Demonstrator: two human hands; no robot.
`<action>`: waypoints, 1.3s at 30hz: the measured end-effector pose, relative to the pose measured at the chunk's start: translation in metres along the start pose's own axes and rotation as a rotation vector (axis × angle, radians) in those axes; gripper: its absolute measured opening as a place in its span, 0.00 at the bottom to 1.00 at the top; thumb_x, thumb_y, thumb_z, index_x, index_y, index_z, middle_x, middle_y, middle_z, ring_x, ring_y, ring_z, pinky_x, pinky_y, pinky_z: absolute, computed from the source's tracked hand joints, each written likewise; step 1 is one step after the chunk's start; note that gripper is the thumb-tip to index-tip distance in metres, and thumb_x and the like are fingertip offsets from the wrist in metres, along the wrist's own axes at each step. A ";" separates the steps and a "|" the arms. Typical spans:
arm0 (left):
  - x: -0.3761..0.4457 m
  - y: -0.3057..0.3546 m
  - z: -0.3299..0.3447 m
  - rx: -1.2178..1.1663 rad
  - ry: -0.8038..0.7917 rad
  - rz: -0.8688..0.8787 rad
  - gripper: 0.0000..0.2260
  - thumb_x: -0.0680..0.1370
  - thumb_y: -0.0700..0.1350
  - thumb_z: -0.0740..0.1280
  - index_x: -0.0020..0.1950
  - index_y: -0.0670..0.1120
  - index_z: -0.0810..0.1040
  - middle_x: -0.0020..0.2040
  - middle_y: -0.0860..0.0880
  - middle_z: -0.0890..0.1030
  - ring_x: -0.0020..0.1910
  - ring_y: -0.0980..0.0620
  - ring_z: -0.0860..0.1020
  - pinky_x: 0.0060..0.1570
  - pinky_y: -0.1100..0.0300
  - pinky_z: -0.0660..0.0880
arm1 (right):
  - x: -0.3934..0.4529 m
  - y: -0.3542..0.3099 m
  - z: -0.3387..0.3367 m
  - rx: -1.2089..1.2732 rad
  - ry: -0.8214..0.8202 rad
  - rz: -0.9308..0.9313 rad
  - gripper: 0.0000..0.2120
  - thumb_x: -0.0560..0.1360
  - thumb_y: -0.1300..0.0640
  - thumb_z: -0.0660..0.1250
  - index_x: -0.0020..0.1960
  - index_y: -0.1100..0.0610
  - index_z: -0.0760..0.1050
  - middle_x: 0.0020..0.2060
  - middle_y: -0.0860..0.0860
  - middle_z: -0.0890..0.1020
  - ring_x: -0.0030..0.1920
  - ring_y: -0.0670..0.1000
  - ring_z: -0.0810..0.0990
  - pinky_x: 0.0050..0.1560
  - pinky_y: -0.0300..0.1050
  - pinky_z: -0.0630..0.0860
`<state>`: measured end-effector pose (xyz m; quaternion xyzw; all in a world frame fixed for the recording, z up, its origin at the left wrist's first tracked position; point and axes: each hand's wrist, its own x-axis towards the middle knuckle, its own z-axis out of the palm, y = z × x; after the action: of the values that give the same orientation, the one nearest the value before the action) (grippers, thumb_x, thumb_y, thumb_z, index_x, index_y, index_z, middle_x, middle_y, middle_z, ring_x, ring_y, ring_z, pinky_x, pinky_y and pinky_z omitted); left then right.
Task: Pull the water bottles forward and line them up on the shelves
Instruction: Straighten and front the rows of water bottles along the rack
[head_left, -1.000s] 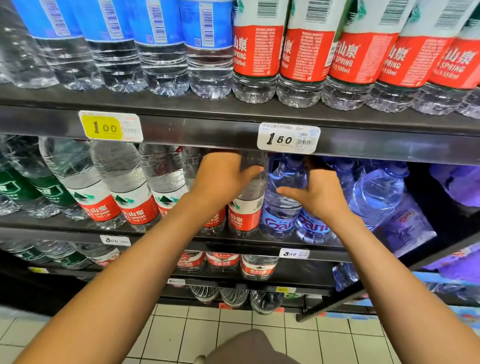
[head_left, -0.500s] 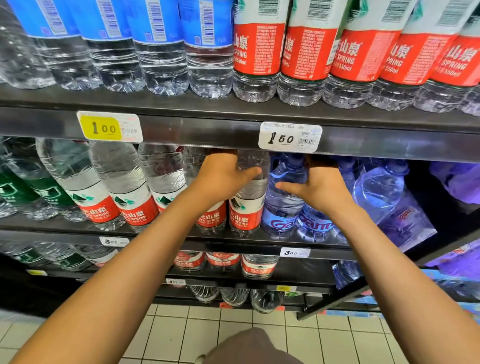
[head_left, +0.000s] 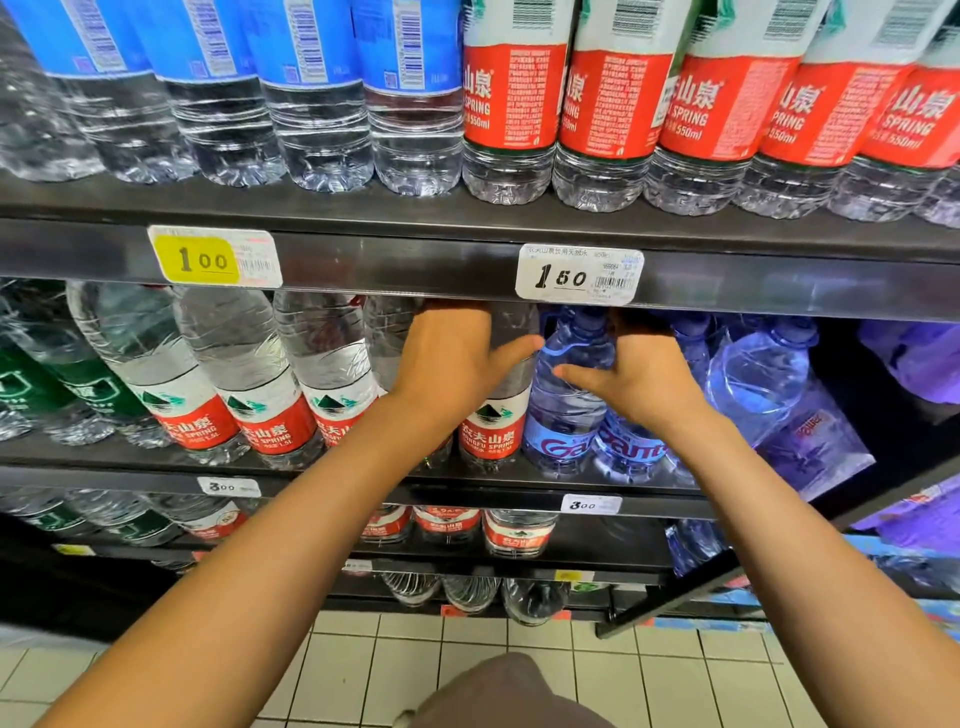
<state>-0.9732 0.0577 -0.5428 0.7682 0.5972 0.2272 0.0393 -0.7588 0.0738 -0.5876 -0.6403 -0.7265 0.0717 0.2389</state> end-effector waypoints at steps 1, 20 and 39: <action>-0.001 -0.002 -0.002 -0.097 -0.033 -0.014 0.24 0.76 0.63 0.66 0.64 0.48 0.79 0.57 0.48 0.83 0.55 0.49 0.80 0.53 0.54 0.77 | 0.001 0.001 -0.002 0.059 -0.026 -0.017 0.35 0.67 0.41 0.77 0.67 0.56 0.71 0.59 0.54 0.80 0.59 0.56 0.78 0.57 0.46 0.75; -0.003 -0.006 -0.002 -0.209 -0.055 -0.095 0.17 0.78 0.55 0.68 0.59 0.43 0.81 0.53 0.44 0.84 0.50 0.48 0.80 0.51 0.55 0.77 | -0.005 -0.007 0.002 0.037 0.076 0.059 0.30 0.66 0.40 0.78 0.55 0.62 0.75 0.46 0.58 0.83 0.47 0.59 0.81 0.47 0.55 0.79; -0.001 -0.012 -0.004 -0.190 -0.103 -0.091 0.17 0.79 0.55 0.66 0.57 0.43 0.81 0.49 0.41 0.84 0.46 0.46 0.80 0.42 0.59 0.72 | -0.005 -0.007 -0.003 0.065 -0.012 0.069 0.31 0.67 0.41 0.77 0.55 0.66 0.76 0.45 0.62 0.82 0.46 0.61 0.80 0.47 0.56 0.78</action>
<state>-0.9853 0.0589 -0.5440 0.7436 0.6045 0.2412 0.1530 -0.7632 0.0675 -0.5837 -0.6565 -0.7026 0.1073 0.2526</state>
